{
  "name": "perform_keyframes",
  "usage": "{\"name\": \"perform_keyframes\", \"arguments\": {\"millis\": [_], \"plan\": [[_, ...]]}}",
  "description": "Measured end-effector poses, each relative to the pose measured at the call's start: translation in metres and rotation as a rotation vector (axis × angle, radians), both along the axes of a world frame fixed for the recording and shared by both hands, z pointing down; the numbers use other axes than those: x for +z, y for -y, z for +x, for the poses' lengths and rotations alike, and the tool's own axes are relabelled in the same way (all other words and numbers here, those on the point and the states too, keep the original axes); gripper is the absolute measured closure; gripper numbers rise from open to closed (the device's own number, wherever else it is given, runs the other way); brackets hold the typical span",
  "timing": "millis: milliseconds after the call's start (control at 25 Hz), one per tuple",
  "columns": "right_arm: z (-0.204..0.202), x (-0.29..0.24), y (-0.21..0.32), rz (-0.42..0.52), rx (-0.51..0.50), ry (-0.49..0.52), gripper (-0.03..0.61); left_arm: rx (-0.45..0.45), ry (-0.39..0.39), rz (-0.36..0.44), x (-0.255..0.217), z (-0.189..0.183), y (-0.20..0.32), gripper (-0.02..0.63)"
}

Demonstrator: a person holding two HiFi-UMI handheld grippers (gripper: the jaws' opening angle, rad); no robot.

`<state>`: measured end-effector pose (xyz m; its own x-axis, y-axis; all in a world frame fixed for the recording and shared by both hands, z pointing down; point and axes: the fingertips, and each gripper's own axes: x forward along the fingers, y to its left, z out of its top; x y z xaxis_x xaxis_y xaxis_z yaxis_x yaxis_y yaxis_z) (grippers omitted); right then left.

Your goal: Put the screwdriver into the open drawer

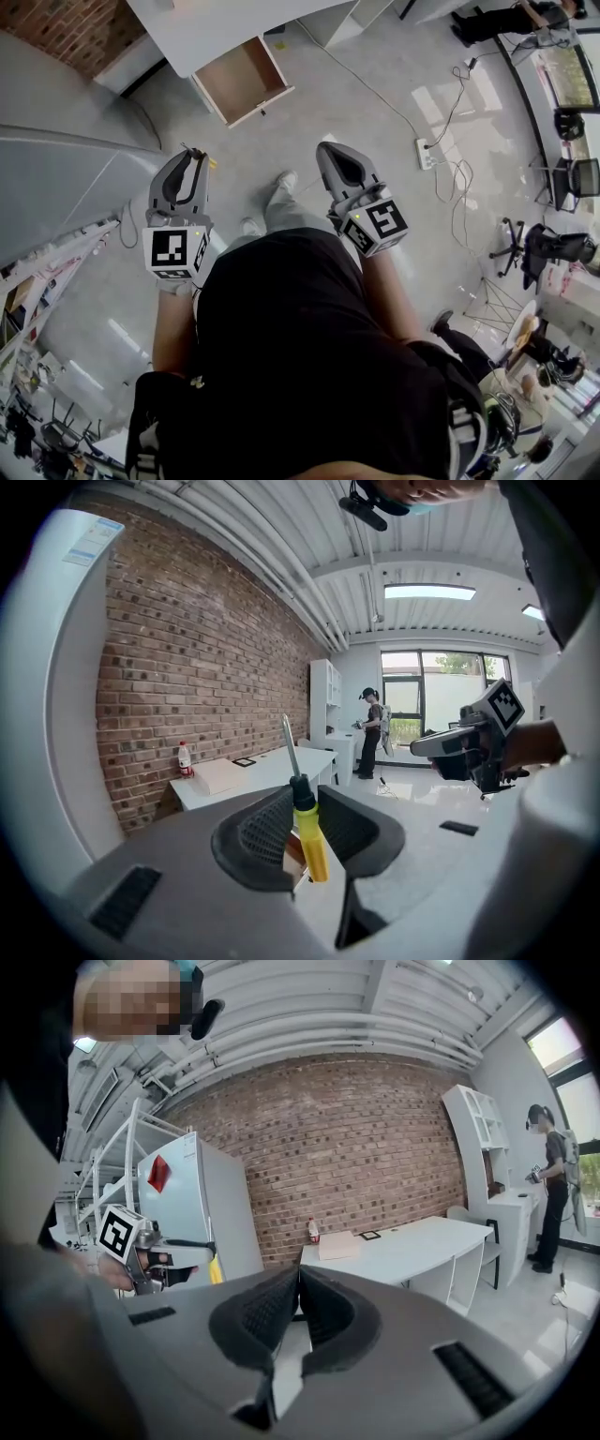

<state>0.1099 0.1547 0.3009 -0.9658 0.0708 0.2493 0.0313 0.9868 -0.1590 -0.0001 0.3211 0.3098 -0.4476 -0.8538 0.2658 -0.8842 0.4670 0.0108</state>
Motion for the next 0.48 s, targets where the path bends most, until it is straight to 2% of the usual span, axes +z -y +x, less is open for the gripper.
{"name": "perform_keyframes", "arguments": {"millis": [480], "plan": [[-0.044, 0.006, 0.113, -0.030, 0.057, -0.029, 0.568, 0.067, -0.031, -0.068, 0.012, -0.056, 0.117, 0.528]]}}
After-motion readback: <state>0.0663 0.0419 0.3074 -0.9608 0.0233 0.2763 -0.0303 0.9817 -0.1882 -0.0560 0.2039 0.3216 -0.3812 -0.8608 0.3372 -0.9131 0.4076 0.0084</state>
